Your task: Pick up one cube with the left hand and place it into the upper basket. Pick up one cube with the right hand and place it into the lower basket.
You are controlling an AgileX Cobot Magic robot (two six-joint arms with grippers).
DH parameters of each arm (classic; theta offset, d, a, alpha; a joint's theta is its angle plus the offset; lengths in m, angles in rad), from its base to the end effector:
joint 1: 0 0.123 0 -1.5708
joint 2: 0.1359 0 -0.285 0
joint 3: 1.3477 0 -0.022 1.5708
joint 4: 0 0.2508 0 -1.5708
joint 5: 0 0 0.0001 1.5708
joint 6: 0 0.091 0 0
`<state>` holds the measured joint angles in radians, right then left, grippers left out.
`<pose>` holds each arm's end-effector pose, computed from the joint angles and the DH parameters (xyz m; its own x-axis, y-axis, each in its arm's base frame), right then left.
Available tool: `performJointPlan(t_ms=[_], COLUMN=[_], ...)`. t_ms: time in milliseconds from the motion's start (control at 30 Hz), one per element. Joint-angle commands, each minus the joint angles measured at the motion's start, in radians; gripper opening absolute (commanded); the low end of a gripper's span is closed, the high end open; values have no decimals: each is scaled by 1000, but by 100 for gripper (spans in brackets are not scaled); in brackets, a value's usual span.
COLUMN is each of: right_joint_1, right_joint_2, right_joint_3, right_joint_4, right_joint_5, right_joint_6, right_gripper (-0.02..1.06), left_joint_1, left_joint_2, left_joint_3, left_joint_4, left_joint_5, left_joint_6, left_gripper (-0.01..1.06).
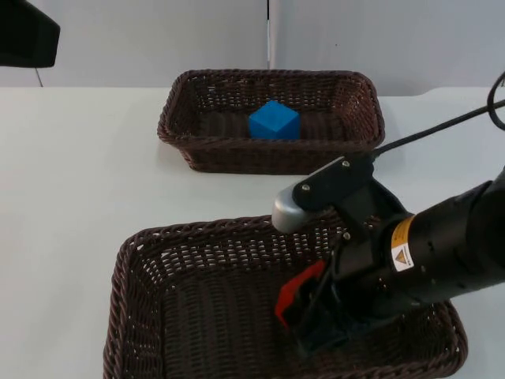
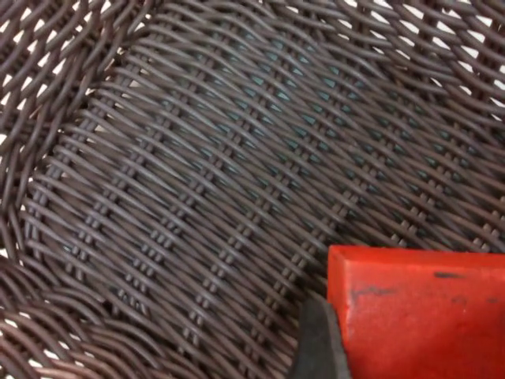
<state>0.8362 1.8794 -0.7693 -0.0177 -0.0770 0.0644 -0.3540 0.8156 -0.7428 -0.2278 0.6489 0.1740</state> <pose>0.2178 0.2414 0.1038 -0.5777 -0.5699 -0.5843 -0.7164 0.6971 0.0284 0.1441 -0.0665 0.3281 -0.5503 0.1943 -0.8120 0.4427 0.8925 -0.0865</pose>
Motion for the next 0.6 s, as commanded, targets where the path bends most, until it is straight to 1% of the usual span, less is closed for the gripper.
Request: performJointPlan(t_ms=[0, 33, 67, 100, 133, 267, 300, 333, 433, 467, 567], right_joint_1=[3, 3, 3, 3, 3, 3, 3, 3, 3, 3, 3], right_joint_2=[0, 0, 0, 0, 0, 0, 0, 0, 0, 0, 0], right_joint_3=[-6, -6, -6, -6, -6, -6, -6, -6, -6, -6, -6], right_joint_4=[2, 2, 2, 2, 2, 2, 2, 2, 2, 2, 2], right_joint_5=[-17, -17, -17, -17, -17, -17, -17, -17, -17, -17, -20], right_joint_6=[1, 1, 1, 1, 1, 1, 1, 1, 18, 18, 22], right_gripper=[13, 17, 26, 32, 32, 52, 55, 55, 64, 64, 70], left_joint_1=[-5, -5, -5, -5, -5, -5, -5, -5, -5, -5, -5], left_joint_2=[-7, -7, -7, -7, -7, -7, -7, -7, -7, -7, -7], left_joint_3=[4, 4, 4, 4, 4, 4, 4, 4, 4, 4, 4], left_joint_4=[-8, -8, -8, -8, -8, -8, -8, -8, -8, -8, -8], left_joint_5=[-7, -7, -7, -7, -7, -7, -7, -7, -7, -7, -7], left_joint_6=[-3, -3, -3, -3, -3, -3, -3, -3, -3, -3, -3], left_gripper=[99, 99, 99, 99, 99, 99, 99, 99, 99, 99, 99])
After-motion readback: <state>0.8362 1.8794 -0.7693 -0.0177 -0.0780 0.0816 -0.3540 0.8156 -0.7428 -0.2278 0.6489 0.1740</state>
